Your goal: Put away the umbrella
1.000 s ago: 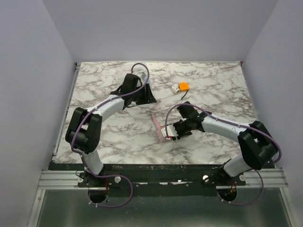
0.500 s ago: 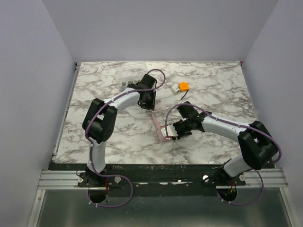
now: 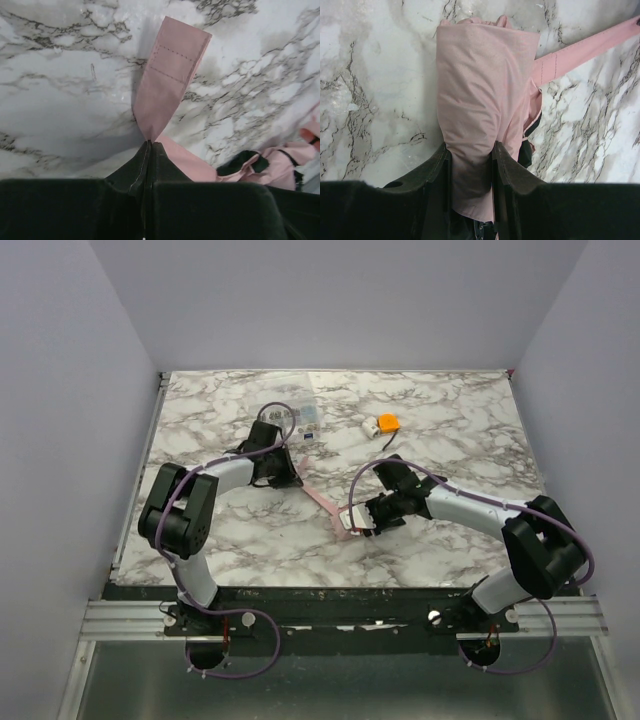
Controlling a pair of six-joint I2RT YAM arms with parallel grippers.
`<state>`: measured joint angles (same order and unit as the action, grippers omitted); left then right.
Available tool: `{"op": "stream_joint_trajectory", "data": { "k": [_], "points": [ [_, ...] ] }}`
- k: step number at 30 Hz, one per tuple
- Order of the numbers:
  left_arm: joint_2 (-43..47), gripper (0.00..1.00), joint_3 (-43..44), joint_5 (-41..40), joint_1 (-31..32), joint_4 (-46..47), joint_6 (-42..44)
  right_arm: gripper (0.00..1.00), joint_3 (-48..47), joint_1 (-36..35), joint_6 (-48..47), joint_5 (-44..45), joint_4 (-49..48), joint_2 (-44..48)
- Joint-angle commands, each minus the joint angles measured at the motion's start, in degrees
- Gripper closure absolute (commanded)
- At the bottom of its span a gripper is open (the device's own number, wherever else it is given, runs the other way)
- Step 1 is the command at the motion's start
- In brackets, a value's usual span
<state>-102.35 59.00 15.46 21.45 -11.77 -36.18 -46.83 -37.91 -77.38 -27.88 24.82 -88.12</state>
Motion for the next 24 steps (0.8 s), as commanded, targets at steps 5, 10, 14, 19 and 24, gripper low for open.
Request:
{"op": "stream_joint_trajectory", "data": {
  "k": [5, 10, 14, 19, 24],
  "points": [
    [-1.3, 1.0, -7.5, 21.7, -4.2, 32.9, -17.0, 0.88, 4.7, -1.5, 3.2, -0.9, 15.7, -4.5],
    [-4.0, 1.0, -7.0, 28.3, -4.9, 44.1, -22.5, 0.88, 4.6, -1.5, 3.2, -1.0, 15.9, -4.8],
    [-5.5, 0.98, -5.1, 30.3, -5.0, 46.7, -24.2, 0.88, 4.6, -1.5, 3.2, -1.0, 15.8, -4.8],
    [-6.0, 0.86, -2.3, 28.3, -5.6, 38.2, -21.6, 0.88, 4.5, -1.4, 3.3, -1.0, 15.9, -4.8],
    [-0.4, 0.73, -0.1, 16.0, -6.1, 18.8, -10.4, 0.88, 4.5, -1.5, 3.3, -1.0, 15.9, -4.9]
  ]
}}
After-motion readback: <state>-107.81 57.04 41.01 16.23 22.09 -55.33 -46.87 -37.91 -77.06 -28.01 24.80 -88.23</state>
